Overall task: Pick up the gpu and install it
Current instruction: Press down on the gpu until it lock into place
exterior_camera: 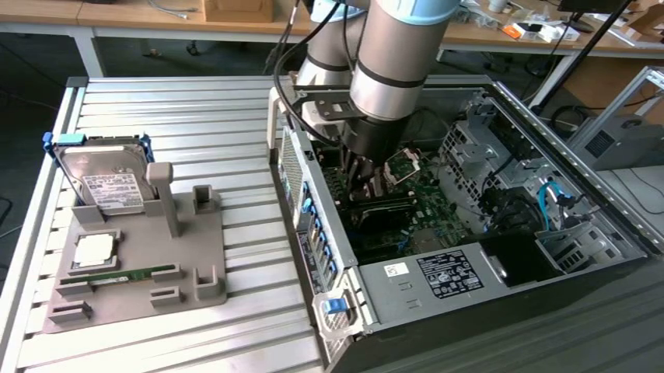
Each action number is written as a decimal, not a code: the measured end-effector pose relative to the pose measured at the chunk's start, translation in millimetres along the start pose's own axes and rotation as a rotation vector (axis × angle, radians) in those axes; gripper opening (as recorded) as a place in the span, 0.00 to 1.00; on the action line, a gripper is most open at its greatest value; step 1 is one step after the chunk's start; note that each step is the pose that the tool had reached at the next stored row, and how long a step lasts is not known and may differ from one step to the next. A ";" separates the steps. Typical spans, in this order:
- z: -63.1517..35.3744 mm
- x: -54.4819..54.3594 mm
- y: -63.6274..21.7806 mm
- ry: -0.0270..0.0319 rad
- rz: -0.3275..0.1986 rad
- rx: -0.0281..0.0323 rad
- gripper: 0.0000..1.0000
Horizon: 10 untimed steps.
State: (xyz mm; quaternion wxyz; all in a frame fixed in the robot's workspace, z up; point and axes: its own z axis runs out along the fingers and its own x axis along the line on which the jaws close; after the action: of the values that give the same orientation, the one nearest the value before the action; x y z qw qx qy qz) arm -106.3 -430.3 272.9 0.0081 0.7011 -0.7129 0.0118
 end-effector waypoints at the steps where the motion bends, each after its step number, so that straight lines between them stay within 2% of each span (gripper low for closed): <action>1: 1.0 0.0 0.4 0.0000 0.000 0.0000 0.11; 10: 3.6 2.1 3.4 0.0000 0.000 0.0000 0.11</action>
State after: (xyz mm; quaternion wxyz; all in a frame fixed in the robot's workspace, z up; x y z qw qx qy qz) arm -109.7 -432.4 269.3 0.0081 0.7011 -0.7129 0.0118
